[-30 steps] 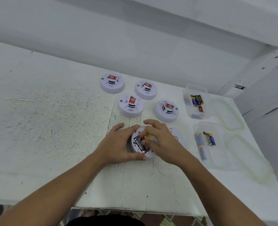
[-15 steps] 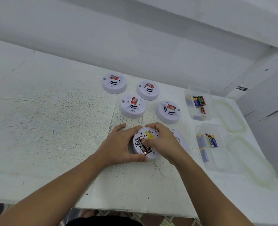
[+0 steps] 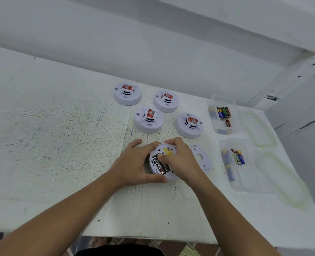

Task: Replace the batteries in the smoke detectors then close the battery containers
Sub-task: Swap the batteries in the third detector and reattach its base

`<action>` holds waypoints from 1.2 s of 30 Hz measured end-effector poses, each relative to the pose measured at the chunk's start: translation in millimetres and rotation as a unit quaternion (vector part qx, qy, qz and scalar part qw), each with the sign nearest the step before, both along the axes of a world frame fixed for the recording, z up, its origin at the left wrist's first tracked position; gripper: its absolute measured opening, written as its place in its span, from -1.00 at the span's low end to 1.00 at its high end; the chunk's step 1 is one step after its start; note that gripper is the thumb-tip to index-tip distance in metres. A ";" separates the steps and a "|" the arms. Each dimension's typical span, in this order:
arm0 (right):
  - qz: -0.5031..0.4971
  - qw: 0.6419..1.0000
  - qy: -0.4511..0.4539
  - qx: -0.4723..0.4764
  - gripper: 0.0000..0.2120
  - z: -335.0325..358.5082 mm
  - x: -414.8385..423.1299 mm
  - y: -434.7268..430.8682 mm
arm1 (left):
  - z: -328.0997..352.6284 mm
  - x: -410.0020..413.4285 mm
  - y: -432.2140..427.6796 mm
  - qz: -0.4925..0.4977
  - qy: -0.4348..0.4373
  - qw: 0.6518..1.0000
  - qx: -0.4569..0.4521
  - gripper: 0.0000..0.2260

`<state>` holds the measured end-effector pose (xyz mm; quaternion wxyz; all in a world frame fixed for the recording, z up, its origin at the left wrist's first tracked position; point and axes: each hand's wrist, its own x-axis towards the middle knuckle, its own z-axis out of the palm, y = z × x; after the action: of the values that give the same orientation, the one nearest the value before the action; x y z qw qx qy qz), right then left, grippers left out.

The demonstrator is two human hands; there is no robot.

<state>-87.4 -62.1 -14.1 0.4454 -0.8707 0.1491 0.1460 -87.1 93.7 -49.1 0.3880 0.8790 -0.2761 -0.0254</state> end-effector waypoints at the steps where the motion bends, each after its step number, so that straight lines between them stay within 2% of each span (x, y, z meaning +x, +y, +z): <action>1: 0.000 1.000 0.002 -0.005 -0.50 1.0 0.4 0.4 | 1.7 -0.7 -0.4 -0.001 -0.003 1.000 -0.005 -0.21; 14: 0.012 0.998 -0.007 -0.064 -0.60 4.3 -0.7 5.3 | 8.1 -4.0 -2.0 -0.004 0.020 1.000 0.004 -0.24; 23: 0.030 0.991 -0.014 -0.129 -0.64 6.8 1.0 6.9 | 15.6 -8.4 -3.7 0.000 0.035 0.999 0.003 -0.16; 28: 0.046 0.991 -0.019 -0.121 -0.63 5.9 0.6 3.7 | 23.1 -12.1 -2.5 0.018 0.065 0.998 0.011 -0.05; 33: 0.070 0.990 -0.054 -0.111 -0.58 -1.3 -8.5 -4.3 | 23.1 -12.4 -0.9 0.022 0.086 0.996 0.025 -0.04; 36: 0.050 0.988 -0.105 -0.101 -0.54 0.2 -13.5 -13.1 | 20.0 -11.3 0.0 0.034 0.114 0.992 0.044 -0.04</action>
<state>-100.9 -75.2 -13.9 0.3608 -0.9279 0.0715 0.0602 -98.4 93.6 -29.2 0.3783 0.8955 -0.1984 -0.1247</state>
